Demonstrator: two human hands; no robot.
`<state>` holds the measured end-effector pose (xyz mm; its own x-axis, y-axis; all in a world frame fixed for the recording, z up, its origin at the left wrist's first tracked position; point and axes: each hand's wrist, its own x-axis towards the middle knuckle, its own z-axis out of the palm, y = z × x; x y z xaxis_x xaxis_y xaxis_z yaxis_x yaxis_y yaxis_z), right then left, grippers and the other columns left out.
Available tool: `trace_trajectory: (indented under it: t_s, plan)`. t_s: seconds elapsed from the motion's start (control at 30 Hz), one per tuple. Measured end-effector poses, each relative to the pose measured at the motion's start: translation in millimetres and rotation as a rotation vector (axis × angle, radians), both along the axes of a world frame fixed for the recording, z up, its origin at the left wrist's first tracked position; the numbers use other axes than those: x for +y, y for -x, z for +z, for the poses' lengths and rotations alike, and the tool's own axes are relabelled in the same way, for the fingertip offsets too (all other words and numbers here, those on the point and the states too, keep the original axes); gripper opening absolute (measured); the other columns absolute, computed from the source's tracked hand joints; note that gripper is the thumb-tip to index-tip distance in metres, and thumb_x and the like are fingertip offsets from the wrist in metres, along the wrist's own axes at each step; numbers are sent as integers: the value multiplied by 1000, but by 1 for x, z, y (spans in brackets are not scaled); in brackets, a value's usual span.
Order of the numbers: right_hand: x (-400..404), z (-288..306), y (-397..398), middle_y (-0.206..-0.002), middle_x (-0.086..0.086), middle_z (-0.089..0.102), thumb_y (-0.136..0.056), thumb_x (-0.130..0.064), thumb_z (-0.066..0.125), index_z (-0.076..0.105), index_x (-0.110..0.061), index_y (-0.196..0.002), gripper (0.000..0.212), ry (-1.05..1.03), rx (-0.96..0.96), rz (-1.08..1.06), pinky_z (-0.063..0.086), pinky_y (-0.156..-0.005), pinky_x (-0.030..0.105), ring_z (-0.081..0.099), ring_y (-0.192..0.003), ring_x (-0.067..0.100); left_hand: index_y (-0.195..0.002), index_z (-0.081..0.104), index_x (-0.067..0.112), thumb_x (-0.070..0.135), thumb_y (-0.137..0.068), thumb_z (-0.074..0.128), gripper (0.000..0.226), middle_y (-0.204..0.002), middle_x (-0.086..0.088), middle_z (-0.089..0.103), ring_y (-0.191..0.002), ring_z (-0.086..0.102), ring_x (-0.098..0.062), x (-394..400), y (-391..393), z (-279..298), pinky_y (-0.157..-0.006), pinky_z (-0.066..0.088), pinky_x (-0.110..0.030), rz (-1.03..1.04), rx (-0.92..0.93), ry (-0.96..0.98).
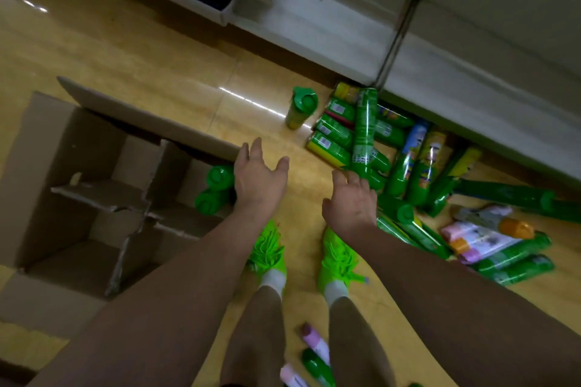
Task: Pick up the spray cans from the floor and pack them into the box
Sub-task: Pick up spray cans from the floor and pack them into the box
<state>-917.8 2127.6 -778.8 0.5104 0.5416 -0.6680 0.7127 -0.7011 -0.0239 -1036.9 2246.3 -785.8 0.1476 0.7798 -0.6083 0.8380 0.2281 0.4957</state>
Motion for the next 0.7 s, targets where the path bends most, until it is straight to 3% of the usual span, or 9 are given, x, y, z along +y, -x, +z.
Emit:
trace_trajectory:
  t_s: [0.1,0.3,0.53,0.7]
  plan:
    - [-36,-4,-23,-134,12,48,-85,-28,61,45,-17,-136,54,16,-74,-52,37,-100,46,42,-124,34,-153,29,30,60,-86,56,78,-163,0,23,-145,30,-28,-26,-23,-1,-116,31,-44,-136,39,6]
    - [-97,-22,-67,-133,13,46,-85,-29,61,49,-19,-128,46,11,-160,-202,35,-100,47,39,-124,36,-152,36,22,44,-87,69,77,-159,-12,30,-146,28,-28,-85,-63,-11,-116,28,-35,-225,-12,15]
    - [-134,-55,-89,-148,22,28,-86,-32,70,34,-18,-144,70,38,39,-424,40,-101,50,35,-131,43,-154,33,22,43,-87,69,79,-160,-13,29,-147,27,-27,-125,-81,-30,-114,28,-33,-294,30,72]
    - [-142,-75,-93,-136,23,40,-85,-20,73,40,-16,-141,65,-49,118,-484,47,-93,45,48,-121,45,-154,31,25,46,-87,69,80,-161,-11,27,-147,25,-27,-129,-85,-39,-114,28,-35,-311,67,87]
